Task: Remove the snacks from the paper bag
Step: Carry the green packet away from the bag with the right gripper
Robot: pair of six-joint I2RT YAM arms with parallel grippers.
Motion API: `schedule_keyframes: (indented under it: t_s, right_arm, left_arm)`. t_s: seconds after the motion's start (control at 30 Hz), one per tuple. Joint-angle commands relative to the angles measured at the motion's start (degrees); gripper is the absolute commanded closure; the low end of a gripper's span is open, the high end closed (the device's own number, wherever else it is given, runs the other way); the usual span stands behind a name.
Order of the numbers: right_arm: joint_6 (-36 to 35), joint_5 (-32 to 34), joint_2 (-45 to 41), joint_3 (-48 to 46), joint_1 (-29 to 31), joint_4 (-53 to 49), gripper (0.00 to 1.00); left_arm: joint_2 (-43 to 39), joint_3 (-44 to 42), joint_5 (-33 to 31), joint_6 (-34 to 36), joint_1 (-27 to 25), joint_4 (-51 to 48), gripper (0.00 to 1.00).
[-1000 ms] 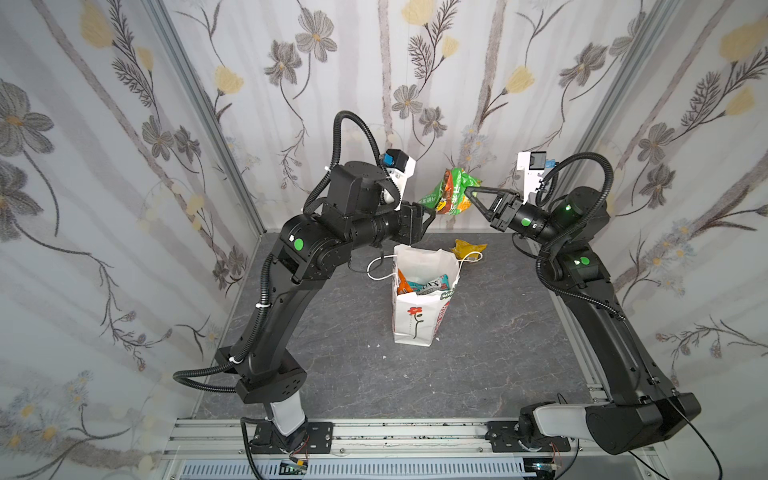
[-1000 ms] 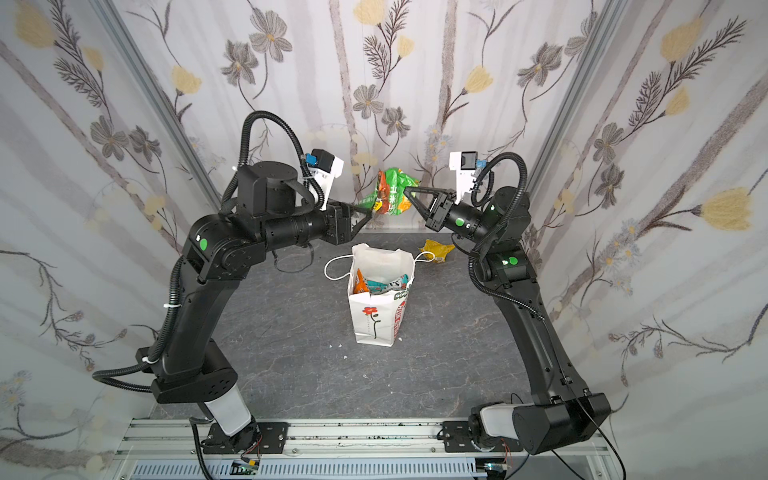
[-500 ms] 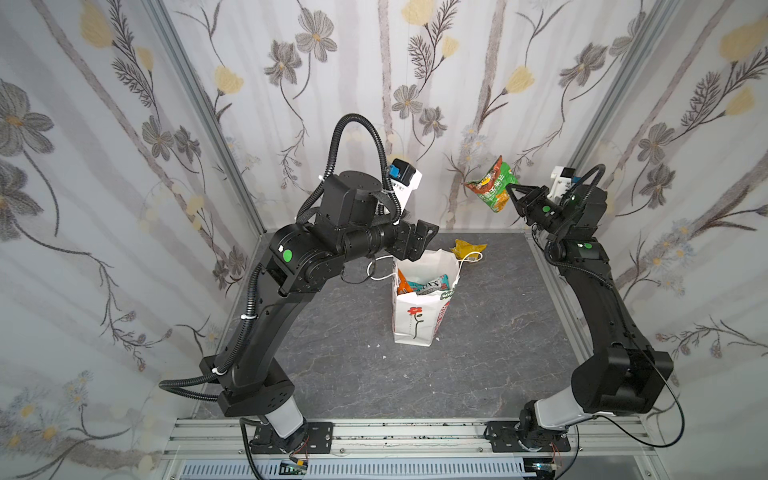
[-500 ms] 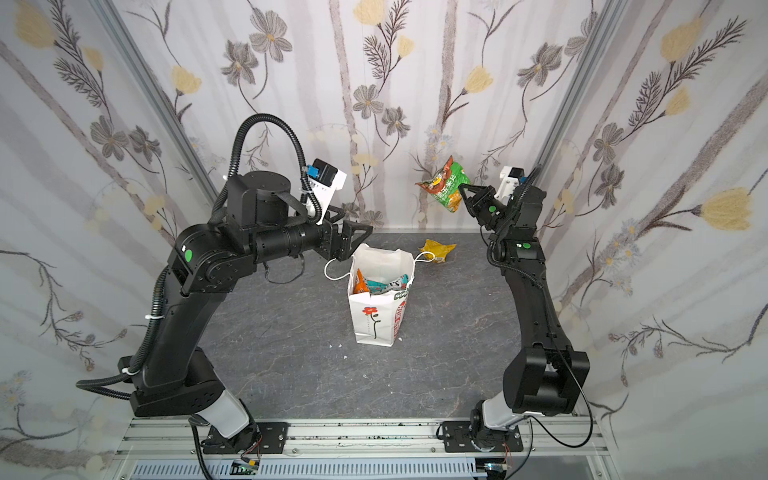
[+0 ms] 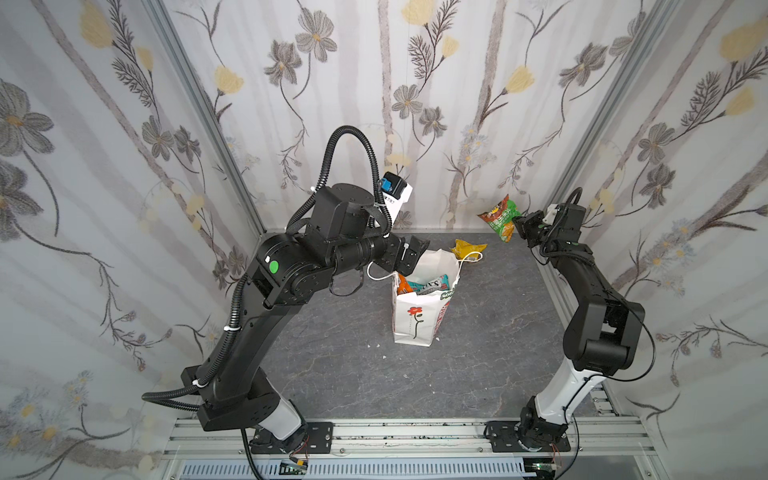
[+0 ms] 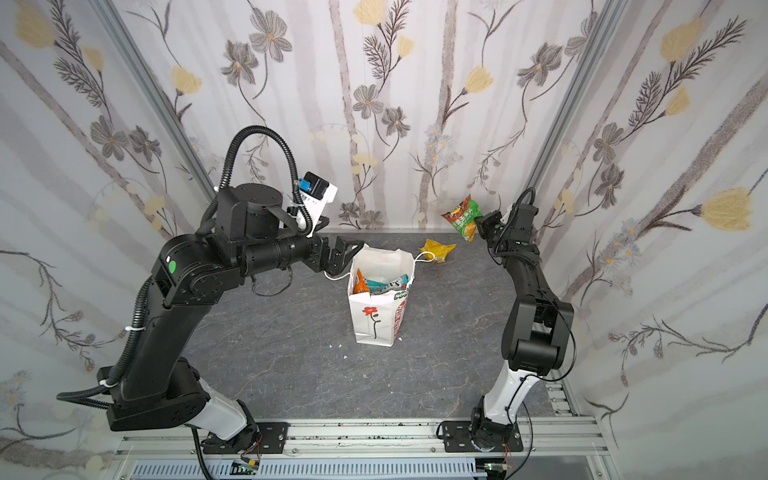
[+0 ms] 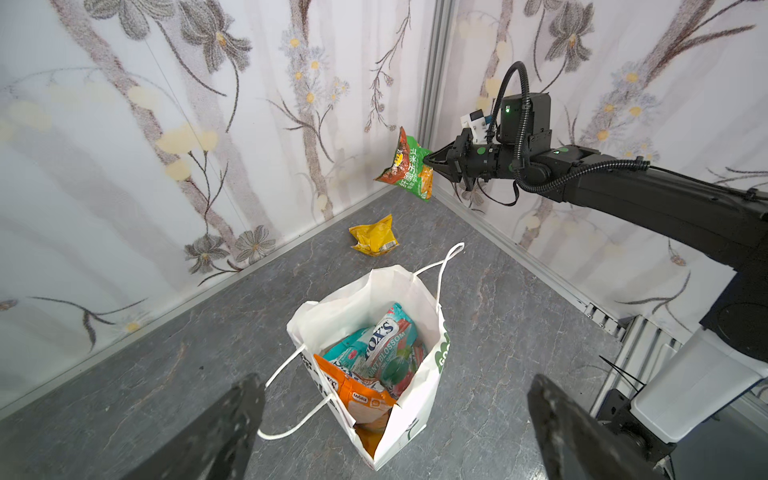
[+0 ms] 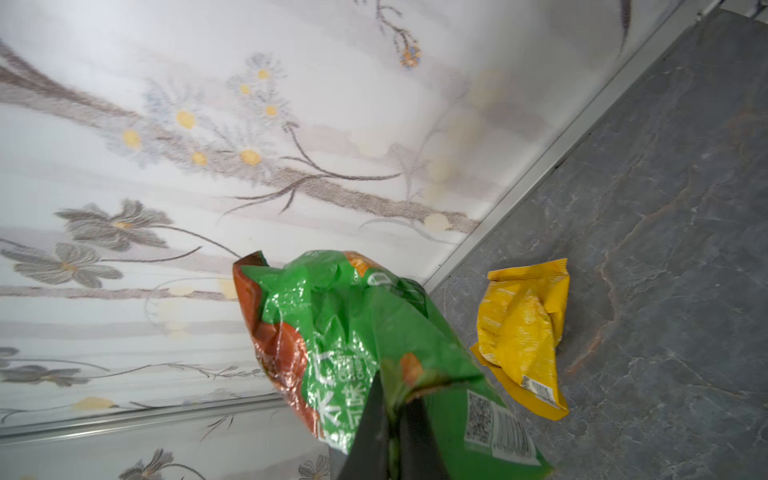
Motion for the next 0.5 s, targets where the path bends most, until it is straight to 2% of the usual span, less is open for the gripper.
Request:
schedule_keyframes:
  t_s: [0.0, 0.13, 0.27, 0.47]
  right_arm:
    - [4.5, 3.3, 2.9, 0.4, -0.3, -0.6, 1.00]
    - [9.5, 6.6, 5.6, -0.7, -0.6, 1.2, 1.00]
    - [15.3, 5.7, 9.4, -1.5, -1.0, 4.5, 1.00]
    - [17.9, 6.5, 13.9, -1.6, -1.3, 5.6, 1.00]
  left_arm:
    - [-0.2, 0.3, -1.9, 1.3, 0.0, 1.0, 0.00]
    - [1.0, 2.4, -3.0, 2.3, 0.0, -1.3, 0.00]
    - [1.6, 3.3, -4.3, 2.0, 0.0, -2.3, 0.00]
    - [2.3, 3.9, -4.0, 1.4, 0.0, -1.8, 0.00]
